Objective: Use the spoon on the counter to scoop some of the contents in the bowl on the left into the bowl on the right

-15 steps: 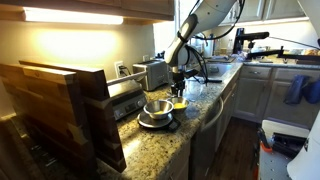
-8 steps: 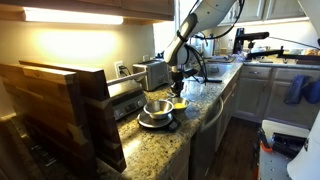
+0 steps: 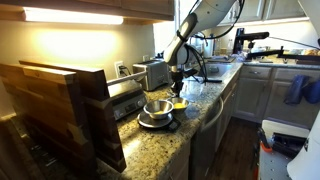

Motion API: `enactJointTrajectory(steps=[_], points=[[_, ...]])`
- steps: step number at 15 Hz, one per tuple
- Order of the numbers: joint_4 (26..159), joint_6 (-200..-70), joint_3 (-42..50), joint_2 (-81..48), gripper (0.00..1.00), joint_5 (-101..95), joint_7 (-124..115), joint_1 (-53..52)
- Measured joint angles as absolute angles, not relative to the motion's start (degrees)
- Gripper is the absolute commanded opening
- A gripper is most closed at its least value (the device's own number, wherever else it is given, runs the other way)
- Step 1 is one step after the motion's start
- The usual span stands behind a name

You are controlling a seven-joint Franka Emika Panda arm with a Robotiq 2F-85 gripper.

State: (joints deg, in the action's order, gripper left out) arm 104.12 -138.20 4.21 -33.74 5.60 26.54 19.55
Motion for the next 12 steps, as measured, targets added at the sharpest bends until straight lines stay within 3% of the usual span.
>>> enactJointTrajectory(steps=[12], points=[[107.02,-138.06,3.05,-27.33,0.06,5.58,28.95,19.48]])
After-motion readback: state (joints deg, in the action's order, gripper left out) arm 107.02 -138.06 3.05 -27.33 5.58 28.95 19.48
